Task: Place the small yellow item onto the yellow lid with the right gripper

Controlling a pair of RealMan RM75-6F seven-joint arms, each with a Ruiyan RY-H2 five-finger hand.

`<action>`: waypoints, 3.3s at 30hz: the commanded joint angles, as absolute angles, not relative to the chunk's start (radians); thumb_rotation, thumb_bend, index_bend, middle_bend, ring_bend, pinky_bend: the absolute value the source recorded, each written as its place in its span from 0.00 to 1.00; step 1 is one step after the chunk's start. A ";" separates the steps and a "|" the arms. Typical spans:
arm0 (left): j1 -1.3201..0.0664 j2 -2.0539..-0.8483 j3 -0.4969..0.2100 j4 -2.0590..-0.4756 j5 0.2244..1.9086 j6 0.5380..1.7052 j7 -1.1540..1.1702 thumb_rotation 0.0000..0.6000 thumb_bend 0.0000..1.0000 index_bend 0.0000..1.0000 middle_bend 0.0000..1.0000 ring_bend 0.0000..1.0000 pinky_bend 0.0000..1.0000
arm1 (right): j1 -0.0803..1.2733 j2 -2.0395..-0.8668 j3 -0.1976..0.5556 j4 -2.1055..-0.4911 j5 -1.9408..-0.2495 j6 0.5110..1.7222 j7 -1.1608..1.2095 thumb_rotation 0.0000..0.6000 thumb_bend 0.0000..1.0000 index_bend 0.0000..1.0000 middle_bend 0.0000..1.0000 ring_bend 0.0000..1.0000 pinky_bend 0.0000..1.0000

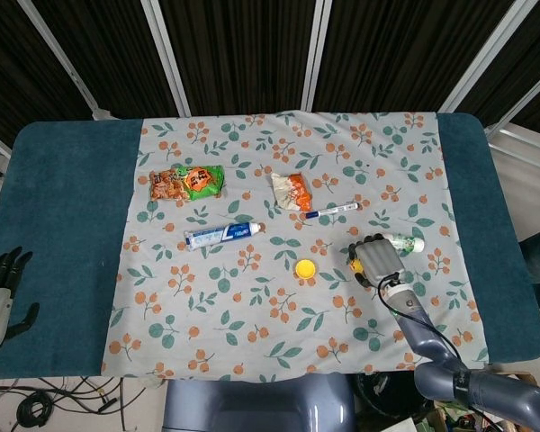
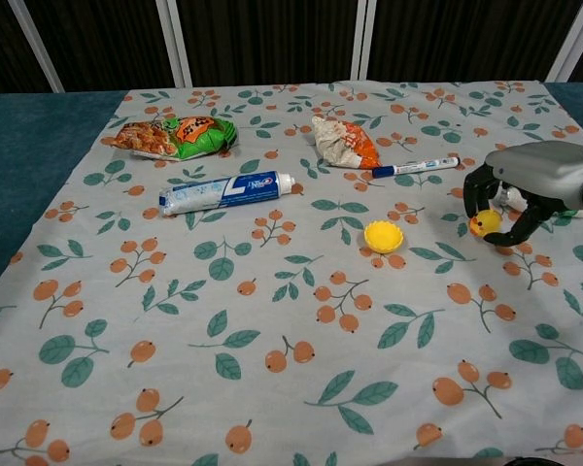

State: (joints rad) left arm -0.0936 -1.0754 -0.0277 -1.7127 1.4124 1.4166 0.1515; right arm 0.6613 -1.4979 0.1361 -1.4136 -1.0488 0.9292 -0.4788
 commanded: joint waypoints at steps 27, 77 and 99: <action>-0.095 -1.056 -0.028 -1.712 1.417 1.409 0.105 1.00 0.39 0.00 0.00 0.00 0.08 | 0.874 -1.626 0.175 -1.530 -0.807 0.949 -0.804 1.00 0.32 0.48 0.44 0.29 0.24; -0.096 -1.052 -0.029 -1.710 1.416 1.411 0.101 1.00 0.39 0.00 0.00 0.00 0.08 | 0.763 -1.296 0.117 -1.868 -0.954 1.191 -0.718 1.00 0.19 0.20 0.10 0.16 0.22; -0.085 -1.077 -0.036 -1.716 1.432 1.457 0.143 1.00 0.39 0.00 0.00 0.00 0.07 | 0.149 -1.086 -0.178 -1.690 -1.536 1.755 -0.214 1.00 0.18 0.17 0.05 0.12 0.18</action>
State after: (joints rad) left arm -0.0855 -1.0770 -0.0360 -1.7167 1.4318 1.4560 0.1428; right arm 0.1960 -1.0500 -0.1563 -1.7463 -1.5016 1.7232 -0.2384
